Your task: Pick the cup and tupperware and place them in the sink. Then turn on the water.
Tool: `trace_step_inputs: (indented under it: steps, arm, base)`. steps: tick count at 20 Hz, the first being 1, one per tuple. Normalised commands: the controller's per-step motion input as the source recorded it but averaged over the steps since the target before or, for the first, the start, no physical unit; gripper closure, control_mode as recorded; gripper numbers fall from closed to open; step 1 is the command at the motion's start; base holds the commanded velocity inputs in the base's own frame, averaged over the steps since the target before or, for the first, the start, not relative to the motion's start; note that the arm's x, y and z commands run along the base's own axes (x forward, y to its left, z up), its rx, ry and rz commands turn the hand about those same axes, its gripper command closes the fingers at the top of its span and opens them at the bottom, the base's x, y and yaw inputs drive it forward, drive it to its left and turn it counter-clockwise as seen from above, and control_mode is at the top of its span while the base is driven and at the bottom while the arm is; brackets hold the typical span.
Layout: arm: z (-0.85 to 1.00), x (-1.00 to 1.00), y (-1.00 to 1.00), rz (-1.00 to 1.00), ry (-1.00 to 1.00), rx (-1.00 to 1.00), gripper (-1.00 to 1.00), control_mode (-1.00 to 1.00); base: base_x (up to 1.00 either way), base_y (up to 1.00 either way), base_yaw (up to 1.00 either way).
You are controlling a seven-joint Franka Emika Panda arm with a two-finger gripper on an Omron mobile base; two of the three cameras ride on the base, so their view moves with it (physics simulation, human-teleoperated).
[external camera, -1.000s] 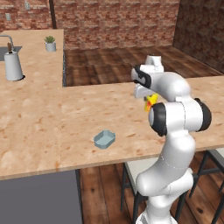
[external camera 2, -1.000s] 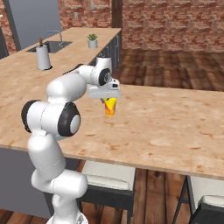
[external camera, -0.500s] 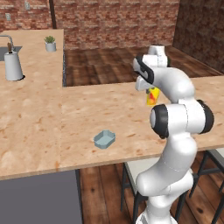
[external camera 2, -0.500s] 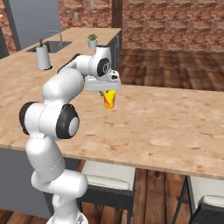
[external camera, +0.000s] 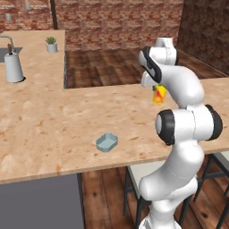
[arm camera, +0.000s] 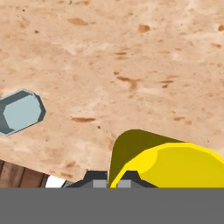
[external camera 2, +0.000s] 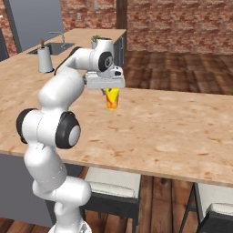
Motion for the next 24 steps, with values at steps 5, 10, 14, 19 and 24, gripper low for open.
trace_step_inputs:
  steps: [5,10,14,19,24]
  arm:
    - [0.28,-0.38,0.00,0.00,0.00,0.00,1.00,-1.00]
    - [0.24,-0.42,0.00,0.00,0.00,0.00,1.00,-1.00]
    - [0.13,-0.37,0.00,0.00,0.00,0.00,1.00,-1.00]
    - [0.10,-0.36,-0.01,0.00,0.00,0.00,1.00,-1.00]
    - [0.09,-0.27,0.00,0.00,0.00,0.00,1.00,-1.00]
  base:
    - [0.00,0.00,0.00]
    - [0.00,0.00,0.00]
    - [0.00,0.00,0.00]
    - [0.00,0.00,0.00]
    - [0.00,0.00,0.00]
